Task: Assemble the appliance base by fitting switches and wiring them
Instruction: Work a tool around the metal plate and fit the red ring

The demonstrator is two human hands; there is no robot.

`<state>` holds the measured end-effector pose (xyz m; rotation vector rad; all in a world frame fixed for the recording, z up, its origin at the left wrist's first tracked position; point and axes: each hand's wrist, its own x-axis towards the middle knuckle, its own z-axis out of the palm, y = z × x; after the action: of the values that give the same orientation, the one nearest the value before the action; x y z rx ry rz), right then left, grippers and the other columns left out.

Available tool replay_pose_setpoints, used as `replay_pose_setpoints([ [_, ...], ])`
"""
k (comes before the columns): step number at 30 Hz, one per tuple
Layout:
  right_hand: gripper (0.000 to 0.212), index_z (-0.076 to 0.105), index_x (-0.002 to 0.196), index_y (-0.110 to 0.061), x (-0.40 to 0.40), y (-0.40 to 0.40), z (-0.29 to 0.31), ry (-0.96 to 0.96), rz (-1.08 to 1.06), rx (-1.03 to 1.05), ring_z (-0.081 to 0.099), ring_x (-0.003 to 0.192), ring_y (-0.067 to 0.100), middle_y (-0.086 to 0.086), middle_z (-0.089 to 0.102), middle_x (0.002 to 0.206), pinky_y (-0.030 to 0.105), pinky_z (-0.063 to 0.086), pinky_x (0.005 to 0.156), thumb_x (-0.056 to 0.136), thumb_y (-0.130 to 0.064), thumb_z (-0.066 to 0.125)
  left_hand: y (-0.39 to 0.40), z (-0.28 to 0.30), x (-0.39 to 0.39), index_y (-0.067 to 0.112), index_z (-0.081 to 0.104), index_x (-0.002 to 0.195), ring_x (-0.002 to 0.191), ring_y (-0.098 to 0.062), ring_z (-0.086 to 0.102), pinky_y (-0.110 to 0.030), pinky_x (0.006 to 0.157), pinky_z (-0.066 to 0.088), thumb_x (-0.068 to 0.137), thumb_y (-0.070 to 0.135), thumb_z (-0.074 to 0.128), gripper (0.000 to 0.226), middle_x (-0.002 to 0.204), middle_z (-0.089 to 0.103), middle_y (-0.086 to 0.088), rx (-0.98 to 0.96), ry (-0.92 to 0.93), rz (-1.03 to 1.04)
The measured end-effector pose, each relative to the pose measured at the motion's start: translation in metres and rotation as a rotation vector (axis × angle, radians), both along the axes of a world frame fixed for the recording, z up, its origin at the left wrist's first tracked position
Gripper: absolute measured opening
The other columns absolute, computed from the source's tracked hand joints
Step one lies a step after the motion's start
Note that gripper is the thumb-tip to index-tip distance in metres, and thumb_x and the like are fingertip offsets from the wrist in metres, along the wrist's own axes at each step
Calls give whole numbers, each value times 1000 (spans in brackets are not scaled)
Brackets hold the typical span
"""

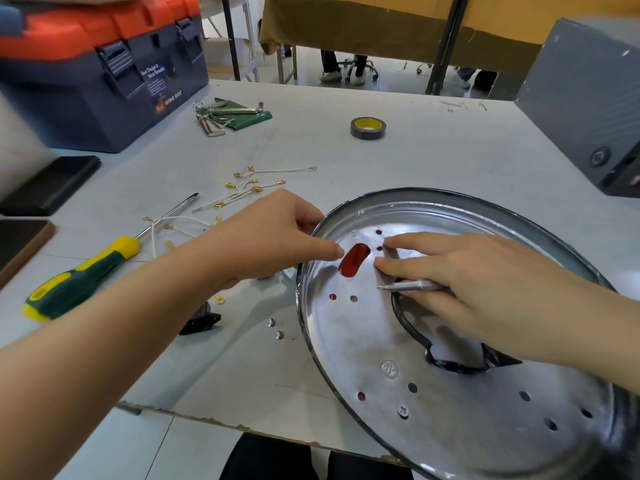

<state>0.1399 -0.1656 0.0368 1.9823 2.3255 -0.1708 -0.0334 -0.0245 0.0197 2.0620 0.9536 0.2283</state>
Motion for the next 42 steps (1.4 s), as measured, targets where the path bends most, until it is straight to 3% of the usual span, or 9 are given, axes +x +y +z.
replay_pose_setpoints([
  [4,55,35,136,-48,2,-1,-3,2,1,53,47,121,7,-29,26,146,30,46,89,84,-48,17,-2,-2,4,12,72,86,61,-20,45,-34,60,36,78,35,69,25,82,61,-28,26,-2,16],
  [7,39,45,131,-42,2,-1,-9,47,8,104,52,108,9,-15,49,129,26,44,84,95,-39,31,-3,-3,4,12,72,88,65,-22,49,-35,64,38,78,36,69,26,88,62,-28,19,-11,8],
  [10,35,48,128,-39,3,-1,-11,52,-1,133,54,102,10,-11,54,120,26,44,80,97,-36,35,-3,-4,4,15,73,87,66,-28,54,-37,66,42,78,38,69,25,89,64,-26,28,-8,13],
  [15,32,51,125,-38,4,-2,-12,65,-7,146,53,103,11,-10,53,121,26,44,82,97,-35,35,-2,-6,6,-3,65,97,63,-19,45,-33,64,36,78,42,67,49,76,59,-25,46,15,35],
  [18,31,52,122,-38,4,-2,-13,73,-20,157,53,102,11,-10,53,119,27,44,81,97,-35,34,-2,-6,8,-6,64,92,60,-18,39,-31,60,32,78,41,66,50,70,50,-9,49,22,37],
  [25,32,52,123,-38,6,-3,-11,36,-27,164,52,102,13,-8,52,120,27,43,80,96,-35,34,-6,-5,11,-13,55,80,34,-8,28,-15,35,23,84,35,65,49,59,33,-10,104,8,46],
  [33,32,53,119,-41,6,-4,-13,36,-38,191,51,100,11,-10,52,116,25,42,78,96,-36,31,-6,-6,14,-13,55,77,28,-5,32,-12,32,24,88,36,61,50,46,34,0,95,9,53],
  [39,31,54,118,-40,8,-6,-12,25,-51,175,51,97,12,-9,53,113,26,41,76,97,-36,32,-10,-4,19,9,40,58,23,-6,32,-10,30,20,90,36,57,46,33,27,9,81,6,68],
  [42,30,53,118,-40,9,-7,-10,7,-66,186,53,94,12,-9,55,109,26,42,74,97,-37,32,-12,-4,21,9,42,59,23,-6,31,-10,30,20,90,39,57,46,31,28,9,79,13,76],
])
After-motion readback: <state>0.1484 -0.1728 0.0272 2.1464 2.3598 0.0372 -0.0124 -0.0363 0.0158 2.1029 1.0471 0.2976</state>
